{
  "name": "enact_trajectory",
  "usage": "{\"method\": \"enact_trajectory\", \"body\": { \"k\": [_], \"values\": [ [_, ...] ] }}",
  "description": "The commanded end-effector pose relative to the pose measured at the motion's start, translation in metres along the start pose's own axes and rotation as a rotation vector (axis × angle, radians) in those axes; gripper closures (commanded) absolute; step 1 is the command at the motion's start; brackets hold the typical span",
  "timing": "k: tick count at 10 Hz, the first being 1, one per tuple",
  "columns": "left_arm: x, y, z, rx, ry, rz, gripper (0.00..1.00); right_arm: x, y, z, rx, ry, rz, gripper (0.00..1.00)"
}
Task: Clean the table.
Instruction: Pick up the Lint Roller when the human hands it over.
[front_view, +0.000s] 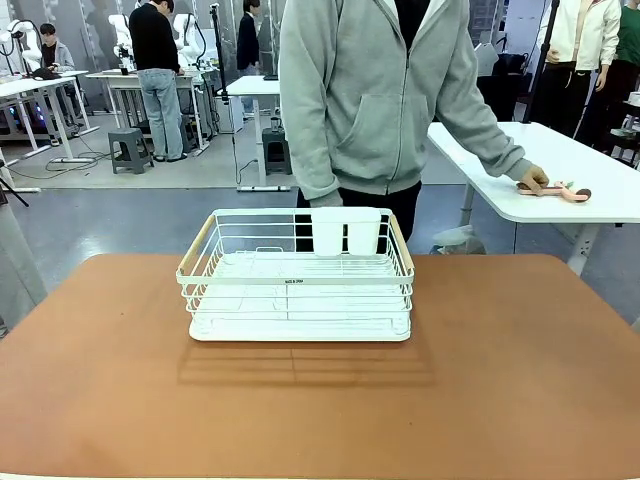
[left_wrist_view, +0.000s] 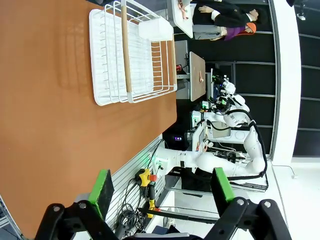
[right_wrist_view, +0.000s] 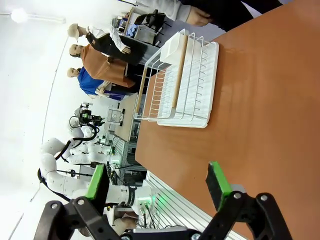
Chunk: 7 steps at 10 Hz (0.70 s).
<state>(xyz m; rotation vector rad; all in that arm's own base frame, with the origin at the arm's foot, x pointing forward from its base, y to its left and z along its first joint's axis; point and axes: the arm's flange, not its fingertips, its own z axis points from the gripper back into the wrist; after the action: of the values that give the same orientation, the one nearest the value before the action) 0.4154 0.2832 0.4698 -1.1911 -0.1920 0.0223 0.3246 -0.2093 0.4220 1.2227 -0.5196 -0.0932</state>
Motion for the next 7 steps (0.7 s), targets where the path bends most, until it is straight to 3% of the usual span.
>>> {"method": "enact_trajectory", "body": {
  "k": [1,7],
  "values": [
    [-0.0028,-0.0009,0.0022,-0.008,0.002,-0.001,0.0,0.0001,0.0028,0.0015,0.004,0.005,0.015,0.0],
    [-0.0028,-0.0009,0.0022,-0.008,0.002,-0.001,0.0,0.0001,0.0028,0.0015,0.004,0.005,0.015,0.0]
  ]
}}
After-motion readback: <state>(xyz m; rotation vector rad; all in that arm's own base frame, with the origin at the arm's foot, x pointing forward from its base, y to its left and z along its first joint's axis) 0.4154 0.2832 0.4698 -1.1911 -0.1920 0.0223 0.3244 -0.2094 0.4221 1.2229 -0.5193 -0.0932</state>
